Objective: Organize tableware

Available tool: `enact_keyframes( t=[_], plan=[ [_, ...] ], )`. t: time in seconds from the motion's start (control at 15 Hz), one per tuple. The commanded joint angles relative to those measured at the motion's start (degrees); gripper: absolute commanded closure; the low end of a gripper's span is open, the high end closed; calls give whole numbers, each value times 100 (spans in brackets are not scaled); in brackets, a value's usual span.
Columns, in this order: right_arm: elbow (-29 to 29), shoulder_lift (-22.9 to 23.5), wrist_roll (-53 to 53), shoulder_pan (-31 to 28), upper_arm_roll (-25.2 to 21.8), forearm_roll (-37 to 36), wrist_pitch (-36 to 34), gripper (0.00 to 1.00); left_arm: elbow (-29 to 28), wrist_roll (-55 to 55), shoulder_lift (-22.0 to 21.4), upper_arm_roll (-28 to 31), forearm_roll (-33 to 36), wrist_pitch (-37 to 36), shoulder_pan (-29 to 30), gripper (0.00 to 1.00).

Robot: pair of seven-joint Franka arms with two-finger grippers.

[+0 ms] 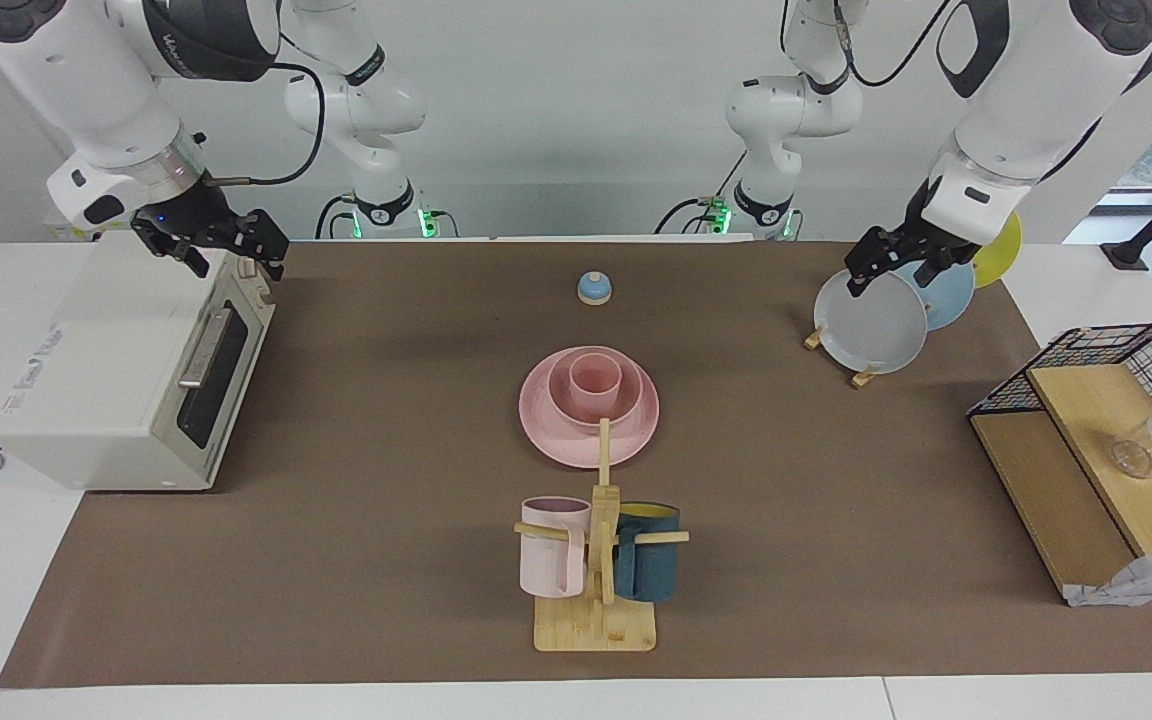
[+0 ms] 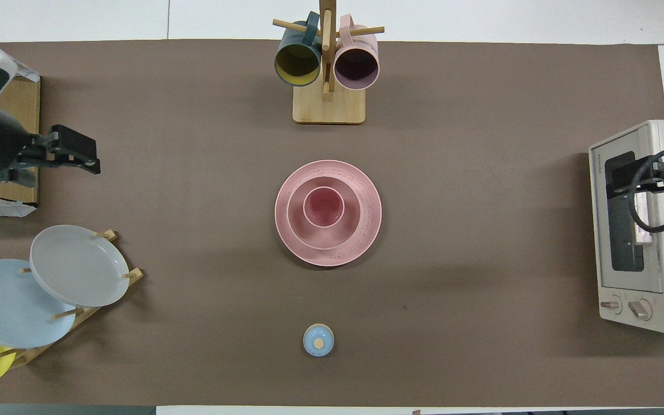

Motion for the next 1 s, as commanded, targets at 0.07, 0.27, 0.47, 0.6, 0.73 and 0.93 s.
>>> enact_keyframes(
  t=[0.07, 0.27, 0.47, 0.6, 0.73, 0.93],
  plan=[
    [-40, -37, -249, -55, -3, -1, 55, 0, -586, 185, -499, -64, 57, 67, 137, 0],
    [-40, -29, -250, -37, 6, -27, 116, 0, -463, 193, -499, -73, 57, -231, 85, 0],
    [-66, -72, -267, -63, 6, -27, 240, 0, -322, 211, -542, -46, 57, -496, 67, 0],
    [-66, -72, -267, -72, 6, 8, 249, 0, -487, 263, -788, -20, 57, -584, 67, 0],
    [-66, -81, -267, -63, 6, 8, 196, 0, -559, 263, -798, -20, 57, -497, 84, 0],
    [-75, -81, -250, -116, 6, 25, 213, 0, -515, 272, -797, -11, 13, -479, 119, 0]
  ],
)
